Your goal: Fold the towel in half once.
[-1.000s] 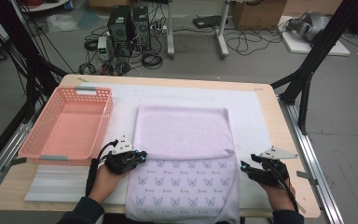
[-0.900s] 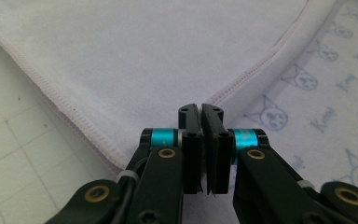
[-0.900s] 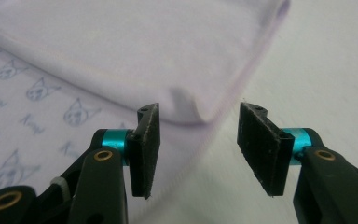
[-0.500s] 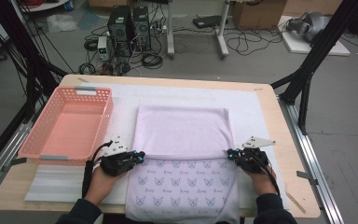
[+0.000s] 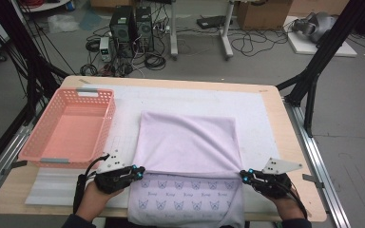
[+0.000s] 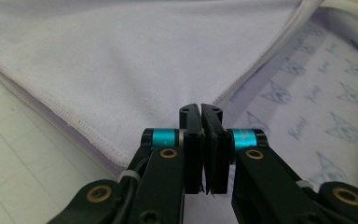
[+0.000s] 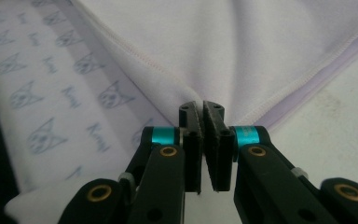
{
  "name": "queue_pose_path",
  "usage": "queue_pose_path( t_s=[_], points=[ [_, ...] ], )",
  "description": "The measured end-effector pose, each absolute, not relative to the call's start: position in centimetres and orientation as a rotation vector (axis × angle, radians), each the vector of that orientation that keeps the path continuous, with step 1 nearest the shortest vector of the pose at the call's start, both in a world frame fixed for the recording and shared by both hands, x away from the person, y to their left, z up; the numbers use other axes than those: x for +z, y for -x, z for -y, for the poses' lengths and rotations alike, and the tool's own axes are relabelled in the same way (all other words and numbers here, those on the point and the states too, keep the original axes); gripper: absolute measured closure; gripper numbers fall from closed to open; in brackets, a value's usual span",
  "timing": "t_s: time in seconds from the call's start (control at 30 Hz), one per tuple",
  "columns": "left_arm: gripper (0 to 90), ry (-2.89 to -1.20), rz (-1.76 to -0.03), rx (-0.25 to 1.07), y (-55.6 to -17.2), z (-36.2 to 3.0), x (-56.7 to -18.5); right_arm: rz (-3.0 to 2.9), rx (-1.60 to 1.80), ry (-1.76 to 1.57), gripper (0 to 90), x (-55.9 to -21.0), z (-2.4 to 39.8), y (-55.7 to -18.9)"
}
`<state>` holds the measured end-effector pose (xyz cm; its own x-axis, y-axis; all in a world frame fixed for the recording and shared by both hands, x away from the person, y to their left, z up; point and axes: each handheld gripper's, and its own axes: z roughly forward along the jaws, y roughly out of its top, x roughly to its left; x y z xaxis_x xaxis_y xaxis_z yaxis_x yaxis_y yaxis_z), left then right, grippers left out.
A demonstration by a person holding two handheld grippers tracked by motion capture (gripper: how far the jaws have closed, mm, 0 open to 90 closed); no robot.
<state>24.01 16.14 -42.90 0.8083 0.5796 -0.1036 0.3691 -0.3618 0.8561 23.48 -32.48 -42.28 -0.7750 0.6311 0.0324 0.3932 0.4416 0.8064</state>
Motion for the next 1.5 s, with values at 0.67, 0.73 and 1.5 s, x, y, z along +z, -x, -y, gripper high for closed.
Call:
queue_pose_path(
  t_s=[0.67, 0.73, 1.5],
  points=[
    [40.0, -1.957, -0.735, 0.178, -22.7, -16.9, -42.1, -2.361, 1.353, -0.965, 55.2, -41.0, 32.7, -22.4],
    [38.6, -1.917, -0.743, 0.198, -23.9, -16.7, -41.6, -2.298, 1.39, -1.007, 54.0, -40.9, 32.4, -23.9],
    [36.8, -1.778, -1.011, 0.354, -33.8, -15.5, -42.0, -2.084, 1.023, -1.294, 80.4, -44.4, 33.7, -33.4]
  ],
)
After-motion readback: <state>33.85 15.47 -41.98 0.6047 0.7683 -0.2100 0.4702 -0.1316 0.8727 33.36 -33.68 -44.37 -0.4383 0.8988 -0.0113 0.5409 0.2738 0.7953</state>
